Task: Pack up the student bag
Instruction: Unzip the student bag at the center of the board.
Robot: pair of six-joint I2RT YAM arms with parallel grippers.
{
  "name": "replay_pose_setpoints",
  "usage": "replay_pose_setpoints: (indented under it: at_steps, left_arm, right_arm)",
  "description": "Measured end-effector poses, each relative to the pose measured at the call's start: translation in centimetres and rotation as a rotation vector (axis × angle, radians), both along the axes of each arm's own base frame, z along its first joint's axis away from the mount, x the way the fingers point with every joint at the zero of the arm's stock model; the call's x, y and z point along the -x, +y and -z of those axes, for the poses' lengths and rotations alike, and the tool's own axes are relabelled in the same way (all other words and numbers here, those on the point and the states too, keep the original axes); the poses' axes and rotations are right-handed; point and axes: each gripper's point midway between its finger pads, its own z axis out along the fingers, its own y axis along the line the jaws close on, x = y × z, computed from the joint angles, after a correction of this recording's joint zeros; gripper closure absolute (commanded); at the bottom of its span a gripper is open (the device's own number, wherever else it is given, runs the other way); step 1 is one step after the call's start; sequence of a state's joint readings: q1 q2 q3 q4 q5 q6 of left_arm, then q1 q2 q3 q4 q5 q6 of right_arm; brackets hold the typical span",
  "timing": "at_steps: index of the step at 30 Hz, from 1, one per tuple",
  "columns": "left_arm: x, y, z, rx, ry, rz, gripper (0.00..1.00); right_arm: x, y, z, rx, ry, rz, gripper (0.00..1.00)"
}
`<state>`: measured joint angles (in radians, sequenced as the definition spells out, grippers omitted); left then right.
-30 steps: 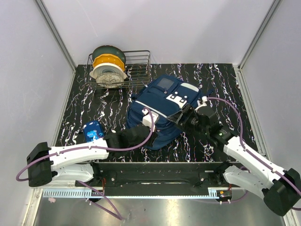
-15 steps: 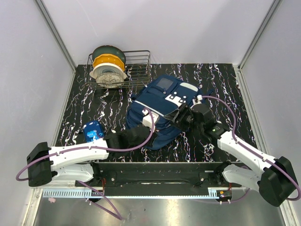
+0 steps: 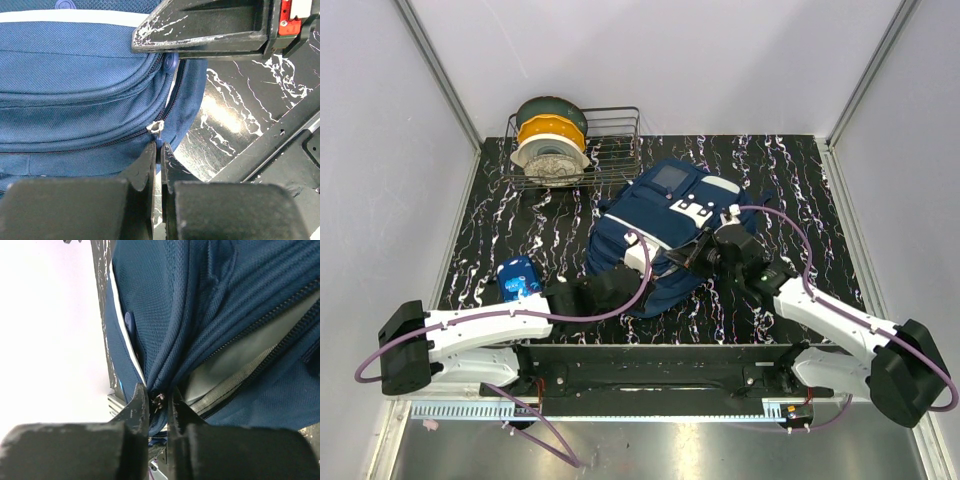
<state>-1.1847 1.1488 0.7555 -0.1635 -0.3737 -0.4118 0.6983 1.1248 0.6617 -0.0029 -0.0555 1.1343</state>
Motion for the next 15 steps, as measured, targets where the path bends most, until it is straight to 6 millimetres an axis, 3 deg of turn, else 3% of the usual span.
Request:
replay_pose_setpoints:
  at_steps: [8, 11, 15]
  left_arm:
    - [-0.1, 0.2, -0.6, -0.002, -0.021, -0.02, 1.0]
    - [-0.4, 1.4, -0.7, -0.028, -0.024, -0.052, 1.0]
    - [-2.3, 4.3, -0.1, -0.081, -0.01, -0.148, 1.0]
  right_arm:
    - [-0.1, -1.6, -1.3, 0.081, -0.065, 0.026, 1.0]
    - [0.1, -3.3, -2.0, 0.102, -0.09, 0.039, 1.0]
    - [0.5, -5.1, -2.5, 0.139, -0.115, 0.041, 1.0]
